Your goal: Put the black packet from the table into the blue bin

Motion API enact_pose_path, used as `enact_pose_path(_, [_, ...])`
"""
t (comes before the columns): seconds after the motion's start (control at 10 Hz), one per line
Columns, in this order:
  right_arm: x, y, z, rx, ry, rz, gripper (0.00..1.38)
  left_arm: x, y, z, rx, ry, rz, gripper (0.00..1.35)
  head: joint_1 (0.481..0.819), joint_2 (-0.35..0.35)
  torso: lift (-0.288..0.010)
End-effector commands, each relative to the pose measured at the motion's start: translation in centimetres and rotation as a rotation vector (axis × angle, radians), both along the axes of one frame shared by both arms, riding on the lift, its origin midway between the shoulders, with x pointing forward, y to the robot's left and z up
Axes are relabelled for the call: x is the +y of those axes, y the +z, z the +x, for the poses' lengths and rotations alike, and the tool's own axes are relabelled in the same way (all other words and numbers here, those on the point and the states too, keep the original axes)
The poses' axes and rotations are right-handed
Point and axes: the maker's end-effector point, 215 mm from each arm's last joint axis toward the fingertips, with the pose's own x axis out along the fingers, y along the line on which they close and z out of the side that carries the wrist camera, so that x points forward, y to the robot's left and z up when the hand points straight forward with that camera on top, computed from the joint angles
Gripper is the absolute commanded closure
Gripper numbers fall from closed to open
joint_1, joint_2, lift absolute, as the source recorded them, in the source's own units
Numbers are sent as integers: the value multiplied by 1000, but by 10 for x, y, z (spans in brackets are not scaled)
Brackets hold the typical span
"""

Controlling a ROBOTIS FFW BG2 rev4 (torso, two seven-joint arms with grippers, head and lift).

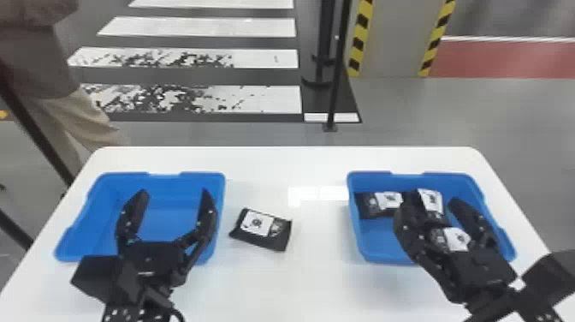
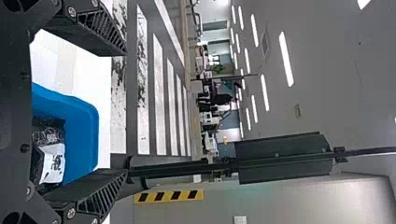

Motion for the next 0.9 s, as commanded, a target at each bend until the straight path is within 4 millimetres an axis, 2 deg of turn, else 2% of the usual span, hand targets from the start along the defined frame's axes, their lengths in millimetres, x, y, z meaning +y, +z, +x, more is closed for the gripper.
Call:
enact_pose_path(0.0, [1,-3,1,16,2,3,130,1,1,0,-3,2,-1,102,695,-2,-110])
enact_pose_path(0.1, [14,-5,10,30,29,9,130,1,1,0,-3,2,-1,101,695,-2,-110])
enact_pose_path(0.2, [42,-3,21,32,86,35,130,1,0,0,0,2,0,102,695,3,-110])
enact_pose_path(0.3, [78,-10,31,61,159,47,125,-1,-1,0,2,0,-1,101,695,26,-110])
enact_pose_path(0.4, [110,-22,44,110,245,34,125,-2,-2,0,7,-2,-1,101,695,68,-110])
enact_pose_path(0.6, [164,-69,68,227,381,-46,125,-1,-2,0,7,-1,2,102,695,130,-110])
enact_pose_path(0.7, [183,-91,82,260,423,-105,124,-1,-2,0,7,-1,2,102,695,167,-110])
enact_pose_path(0.8, [199,-100,94,272,455,-156,124,0,-2,0,6,1,4,102,695,195,-110])
